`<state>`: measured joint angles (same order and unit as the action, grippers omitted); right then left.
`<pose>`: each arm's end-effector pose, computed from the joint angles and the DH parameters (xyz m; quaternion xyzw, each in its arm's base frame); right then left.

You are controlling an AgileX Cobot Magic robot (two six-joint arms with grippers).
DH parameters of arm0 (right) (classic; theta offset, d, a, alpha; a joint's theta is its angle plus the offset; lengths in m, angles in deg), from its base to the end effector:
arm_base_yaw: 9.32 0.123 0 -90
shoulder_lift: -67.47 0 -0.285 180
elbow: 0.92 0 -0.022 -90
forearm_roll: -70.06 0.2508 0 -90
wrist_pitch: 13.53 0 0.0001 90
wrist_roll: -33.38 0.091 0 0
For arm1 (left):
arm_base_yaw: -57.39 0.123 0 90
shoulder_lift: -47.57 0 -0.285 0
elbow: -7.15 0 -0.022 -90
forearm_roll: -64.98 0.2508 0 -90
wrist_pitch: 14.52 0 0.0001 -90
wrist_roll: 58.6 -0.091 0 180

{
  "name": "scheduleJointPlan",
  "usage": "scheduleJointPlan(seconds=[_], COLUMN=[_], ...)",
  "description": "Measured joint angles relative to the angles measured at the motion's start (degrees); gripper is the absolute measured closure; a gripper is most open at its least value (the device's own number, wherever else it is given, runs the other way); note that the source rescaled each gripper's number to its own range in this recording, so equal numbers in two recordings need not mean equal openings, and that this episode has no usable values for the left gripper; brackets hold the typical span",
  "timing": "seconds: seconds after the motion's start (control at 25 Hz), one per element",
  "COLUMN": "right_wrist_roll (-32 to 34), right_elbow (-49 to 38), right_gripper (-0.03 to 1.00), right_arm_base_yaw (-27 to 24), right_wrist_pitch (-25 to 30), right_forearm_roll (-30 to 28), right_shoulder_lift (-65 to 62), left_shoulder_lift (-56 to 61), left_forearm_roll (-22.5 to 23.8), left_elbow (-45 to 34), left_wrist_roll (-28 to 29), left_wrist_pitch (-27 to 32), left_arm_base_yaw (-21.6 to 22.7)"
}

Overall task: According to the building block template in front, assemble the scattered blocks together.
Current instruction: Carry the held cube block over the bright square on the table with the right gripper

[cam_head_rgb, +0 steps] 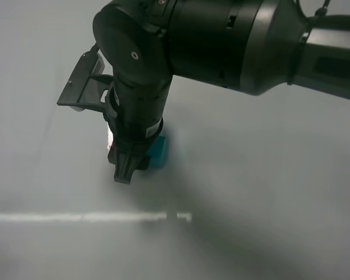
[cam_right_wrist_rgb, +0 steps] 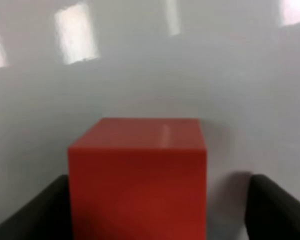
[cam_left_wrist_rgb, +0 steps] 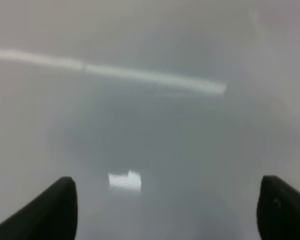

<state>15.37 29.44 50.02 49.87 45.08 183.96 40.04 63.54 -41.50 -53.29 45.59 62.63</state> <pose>0.2445 0.3450 0.3461 -0.6219 0.7088 -0.1078 0.3149 -0.0047 -0.0024 0.2778 -0.0777 0.8458 -0.0129 0.5277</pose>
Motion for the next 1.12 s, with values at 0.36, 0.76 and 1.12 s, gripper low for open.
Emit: scheduleJointPlan(seconds=[0.36,0.76,1.12], right_wrist_roll=[0.4,-5.0,-8.7], right_elbow=[0.0,0.2,-0.3], right_gripper=[0.96,0.96,0.96], right_arm_base_yaw=[0.0,0.0,-1.2], right_wrist_pitch=[0.1,6.0,6.4], right_forearm_roll=[-0.4,-1.8,-6.0], right_shoulder_lift=[0.0,-1.5,-5.6], left_shoulder_lift=[0.0,0.0,0.0], left_forearm_roll=[0.0,0.0,0.0], left_elbow=[0.0,0.0,0.0], left_wrist_roll=[0.0,0.0,0.0], left_wrist_pitch=[0.0,0.0,0.0], left_arm_base_yaw=[0.0,0.0,0.0])
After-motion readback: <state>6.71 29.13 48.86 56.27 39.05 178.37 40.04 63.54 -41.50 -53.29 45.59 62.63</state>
